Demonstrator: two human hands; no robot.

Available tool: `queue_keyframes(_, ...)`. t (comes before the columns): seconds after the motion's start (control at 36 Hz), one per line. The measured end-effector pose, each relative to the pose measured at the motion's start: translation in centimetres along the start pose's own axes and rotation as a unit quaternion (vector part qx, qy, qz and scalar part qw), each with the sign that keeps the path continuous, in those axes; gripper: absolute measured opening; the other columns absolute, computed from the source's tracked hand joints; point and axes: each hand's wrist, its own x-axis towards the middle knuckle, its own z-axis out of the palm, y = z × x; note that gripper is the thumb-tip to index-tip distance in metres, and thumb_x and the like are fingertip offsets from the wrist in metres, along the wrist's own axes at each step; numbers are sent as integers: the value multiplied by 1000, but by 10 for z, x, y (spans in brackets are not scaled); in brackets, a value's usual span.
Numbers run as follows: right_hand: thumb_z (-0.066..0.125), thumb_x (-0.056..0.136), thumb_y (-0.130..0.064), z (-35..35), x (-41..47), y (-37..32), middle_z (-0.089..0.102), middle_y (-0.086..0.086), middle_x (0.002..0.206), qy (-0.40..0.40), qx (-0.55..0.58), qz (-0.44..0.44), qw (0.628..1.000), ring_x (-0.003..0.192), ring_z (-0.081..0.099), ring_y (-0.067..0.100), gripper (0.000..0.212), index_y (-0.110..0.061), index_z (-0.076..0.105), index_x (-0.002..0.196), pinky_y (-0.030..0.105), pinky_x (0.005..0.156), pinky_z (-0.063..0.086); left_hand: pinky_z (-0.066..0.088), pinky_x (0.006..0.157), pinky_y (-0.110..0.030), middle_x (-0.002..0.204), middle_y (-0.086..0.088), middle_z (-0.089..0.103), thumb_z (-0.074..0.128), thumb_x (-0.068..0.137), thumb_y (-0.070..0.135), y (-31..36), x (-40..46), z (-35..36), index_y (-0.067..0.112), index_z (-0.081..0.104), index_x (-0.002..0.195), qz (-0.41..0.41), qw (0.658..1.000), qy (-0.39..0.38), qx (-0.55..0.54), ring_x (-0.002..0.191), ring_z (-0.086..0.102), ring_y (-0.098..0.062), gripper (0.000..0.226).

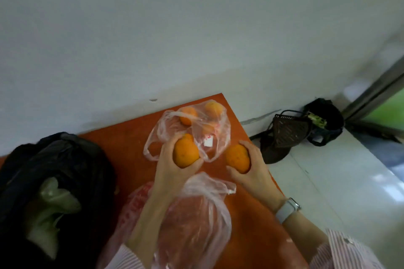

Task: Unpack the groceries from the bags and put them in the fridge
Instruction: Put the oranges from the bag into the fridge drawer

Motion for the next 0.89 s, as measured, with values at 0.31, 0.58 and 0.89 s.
queue_keyframes(0.31,73,72,-41,-63,-226,13,43,-9,114,157,-17,147,976,94,51,10,65,-41,31,122,11,67,42,46,90,-39,125,7,46,81,63,44,38,-140,69,41,37,125,17,974,-224,33,111,50,-17,77)
queue_keyframes(0.58,76,71,-39,-157,-476,41,40,-8,118,423,-50,260,867,105,47,11,70,-29,38,128,18,87,39,48,83,-34,117,4,48,80,66,40,127,-308,225,33,41,121,177,871,-453,64,98,53,-17,68)
queue_keyframes(0.89,76,72,-34,-248,-785,86,37,-4,121,601,-53,360,711,104,45,11,73,-27,34,132,21,85,36,40,84,-26,123,0,44,81,68,30,254,-606,390,23,39,130,342,702,-625,9,105,45,-13,75)
